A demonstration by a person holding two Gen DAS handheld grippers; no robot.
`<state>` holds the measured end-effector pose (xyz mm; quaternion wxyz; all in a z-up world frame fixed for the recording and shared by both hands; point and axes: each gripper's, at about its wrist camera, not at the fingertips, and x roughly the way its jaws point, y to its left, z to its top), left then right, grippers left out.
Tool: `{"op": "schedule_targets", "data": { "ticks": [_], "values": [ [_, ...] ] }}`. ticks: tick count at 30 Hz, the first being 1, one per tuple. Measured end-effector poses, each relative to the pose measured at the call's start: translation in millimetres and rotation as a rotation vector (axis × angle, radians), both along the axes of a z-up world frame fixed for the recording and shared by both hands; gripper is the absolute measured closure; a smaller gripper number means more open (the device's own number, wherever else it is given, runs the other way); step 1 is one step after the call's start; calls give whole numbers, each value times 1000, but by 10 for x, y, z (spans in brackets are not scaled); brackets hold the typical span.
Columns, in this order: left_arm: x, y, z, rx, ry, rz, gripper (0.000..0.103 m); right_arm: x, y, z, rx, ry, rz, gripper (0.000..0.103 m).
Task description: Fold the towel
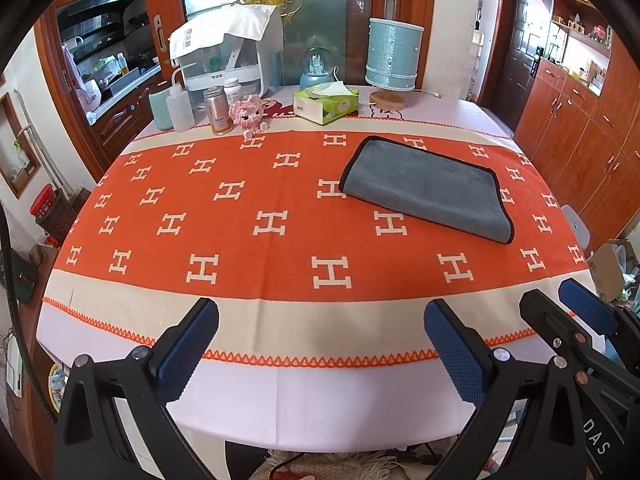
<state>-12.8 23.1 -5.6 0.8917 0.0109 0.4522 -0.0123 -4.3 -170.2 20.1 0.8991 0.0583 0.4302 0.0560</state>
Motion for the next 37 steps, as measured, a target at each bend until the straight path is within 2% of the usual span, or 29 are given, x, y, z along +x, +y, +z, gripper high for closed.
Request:
{"op": "schedule_targets", "data": {
  "ticks": [37],
  "values": [
    [8, 24, -1, 0, 1, 4, 1, -76, 67, -40, 19, 18, -1, 51]
  ]
}}
